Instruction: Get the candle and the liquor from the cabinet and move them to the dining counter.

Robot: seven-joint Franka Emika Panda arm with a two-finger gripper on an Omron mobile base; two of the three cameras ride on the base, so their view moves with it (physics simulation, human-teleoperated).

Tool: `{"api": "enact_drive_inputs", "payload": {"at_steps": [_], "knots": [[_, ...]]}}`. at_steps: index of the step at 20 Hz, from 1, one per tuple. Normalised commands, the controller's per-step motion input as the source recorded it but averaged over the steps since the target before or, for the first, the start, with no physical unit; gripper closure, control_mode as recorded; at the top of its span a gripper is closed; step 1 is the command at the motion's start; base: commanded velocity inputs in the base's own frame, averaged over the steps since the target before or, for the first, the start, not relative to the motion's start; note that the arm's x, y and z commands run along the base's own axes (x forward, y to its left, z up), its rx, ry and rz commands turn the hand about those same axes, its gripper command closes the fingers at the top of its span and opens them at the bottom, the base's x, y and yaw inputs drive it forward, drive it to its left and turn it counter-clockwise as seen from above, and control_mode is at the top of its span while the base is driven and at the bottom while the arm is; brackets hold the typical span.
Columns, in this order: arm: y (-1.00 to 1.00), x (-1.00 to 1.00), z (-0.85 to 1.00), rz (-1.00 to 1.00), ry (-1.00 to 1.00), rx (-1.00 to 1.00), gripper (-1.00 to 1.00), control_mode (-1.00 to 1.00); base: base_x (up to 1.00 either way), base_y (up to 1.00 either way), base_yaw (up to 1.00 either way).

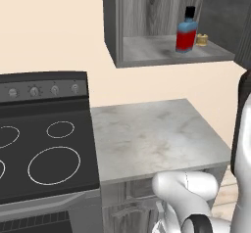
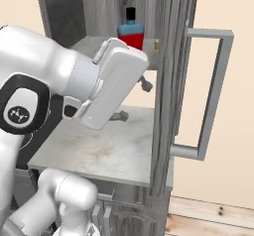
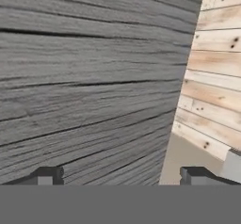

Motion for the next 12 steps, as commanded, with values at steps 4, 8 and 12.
{"api": "enact_drive_inputs", "payload": {"at_steps": [4, 8, 12], "knots": [[0.5, 0.05, 0.0, 0.08, 0.0, -0.03, -1.0, -1.0, 0.0, 0.0, 0.0], [0.63, 0.0, 0.04, 0.24, 0.11, -0.11, -1.0, -1.0, 0.0, 0.0, 0.0], [0.54, -0.02, 0.14, 0.45, 0.43, -0.15, -1.0, -1.0, 0.0, 0.0, 0.0]]}}
